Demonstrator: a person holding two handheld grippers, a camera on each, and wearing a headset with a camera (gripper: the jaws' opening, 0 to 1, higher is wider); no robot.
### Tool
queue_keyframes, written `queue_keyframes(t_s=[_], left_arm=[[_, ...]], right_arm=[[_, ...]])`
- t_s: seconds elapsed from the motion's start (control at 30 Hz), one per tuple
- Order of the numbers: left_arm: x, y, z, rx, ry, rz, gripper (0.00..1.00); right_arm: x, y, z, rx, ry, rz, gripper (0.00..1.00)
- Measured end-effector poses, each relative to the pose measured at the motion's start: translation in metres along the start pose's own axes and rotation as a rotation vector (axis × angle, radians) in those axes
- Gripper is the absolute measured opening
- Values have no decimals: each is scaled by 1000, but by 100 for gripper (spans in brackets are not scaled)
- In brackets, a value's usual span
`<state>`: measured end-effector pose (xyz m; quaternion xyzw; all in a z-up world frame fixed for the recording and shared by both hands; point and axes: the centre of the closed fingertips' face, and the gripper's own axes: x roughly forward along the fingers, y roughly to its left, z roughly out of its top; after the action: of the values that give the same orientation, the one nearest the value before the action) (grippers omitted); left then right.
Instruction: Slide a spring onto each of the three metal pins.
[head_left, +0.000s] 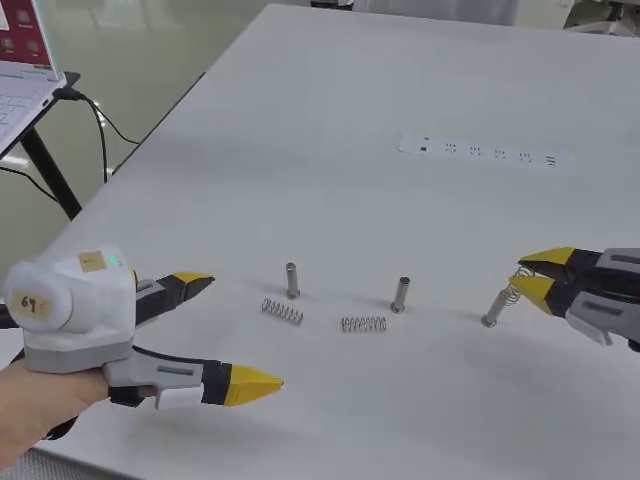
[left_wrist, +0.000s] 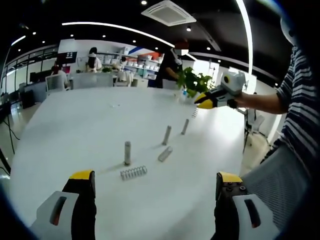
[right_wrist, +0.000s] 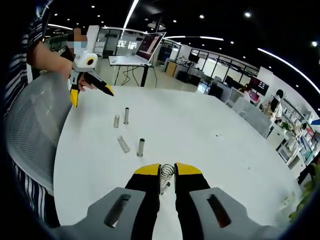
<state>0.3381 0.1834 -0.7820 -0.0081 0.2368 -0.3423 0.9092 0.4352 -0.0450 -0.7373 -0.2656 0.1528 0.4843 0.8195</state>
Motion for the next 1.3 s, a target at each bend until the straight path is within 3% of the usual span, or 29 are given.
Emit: queue_keyframes(t_s=[0.37, 0.6, 1.3], left_arm=[[-2, 3, 3, 8, -6, 16, 98], [-3, 2, 5, 16, -3, 14, 98], [-5, 3, 1, 11, 8, 23, 97]], right_arm=[[2, -12, 1, 51, -8, -30, 7], [5, -17, -2, 119, -13, -40, 7], [16, -14, -13, 110, 22, -27, 7]])
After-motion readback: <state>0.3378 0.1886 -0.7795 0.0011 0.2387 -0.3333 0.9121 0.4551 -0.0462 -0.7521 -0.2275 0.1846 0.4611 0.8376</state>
